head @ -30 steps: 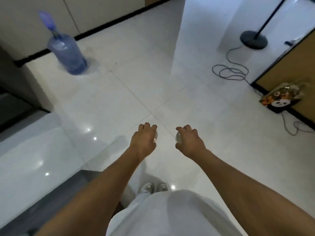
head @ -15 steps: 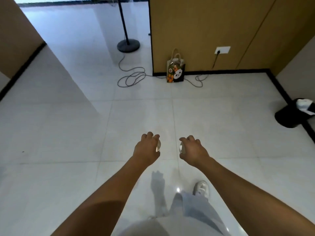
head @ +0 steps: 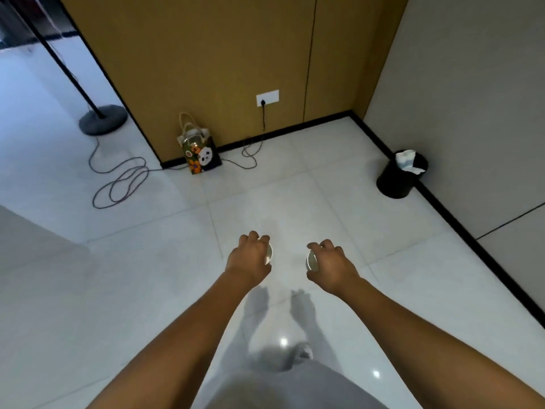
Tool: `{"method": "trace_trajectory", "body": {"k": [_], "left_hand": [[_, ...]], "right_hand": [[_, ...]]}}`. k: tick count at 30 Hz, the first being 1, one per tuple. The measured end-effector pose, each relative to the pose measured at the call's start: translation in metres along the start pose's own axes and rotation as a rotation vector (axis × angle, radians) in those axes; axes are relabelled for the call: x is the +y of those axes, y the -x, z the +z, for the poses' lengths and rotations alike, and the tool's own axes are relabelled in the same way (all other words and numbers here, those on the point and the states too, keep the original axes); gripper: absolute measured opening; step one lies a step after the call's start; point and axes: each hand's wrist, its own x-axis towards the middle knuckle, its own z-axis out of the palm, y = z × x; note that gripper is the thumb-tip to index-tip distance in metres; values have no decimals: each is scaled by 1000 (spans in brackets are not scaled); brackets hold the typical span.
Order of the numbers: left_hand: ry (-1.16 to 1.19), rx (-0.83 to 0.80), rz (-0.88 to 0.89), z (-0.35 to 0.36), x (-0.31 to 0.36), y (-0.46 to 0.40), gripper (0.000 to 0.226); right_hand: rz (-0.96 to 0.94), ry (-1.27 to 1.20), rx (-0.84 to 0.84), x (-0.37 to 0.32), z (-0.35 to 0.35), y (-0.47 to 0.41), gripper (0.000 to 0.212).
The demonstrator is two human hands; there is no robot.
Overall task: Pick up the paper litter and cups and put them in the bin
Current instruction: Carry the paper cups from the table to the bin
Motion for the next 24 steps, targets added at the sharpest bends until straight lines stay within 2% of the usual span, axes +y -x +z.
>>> {"method": "trace_trajectory", "body": {"k": [12,17,24], "left_hand": [[-135,-120,297,-24,190,-238,58],[-101,-124,394,-48,263,-353,59],[-168,-148,495,-83,368,-474,59]], "right_hand": [[289,-149,140,199,-134,-112,65],[401,-227,178,264,-205,-186,65],[496,-298,223,344,-280,-248,66]]}}
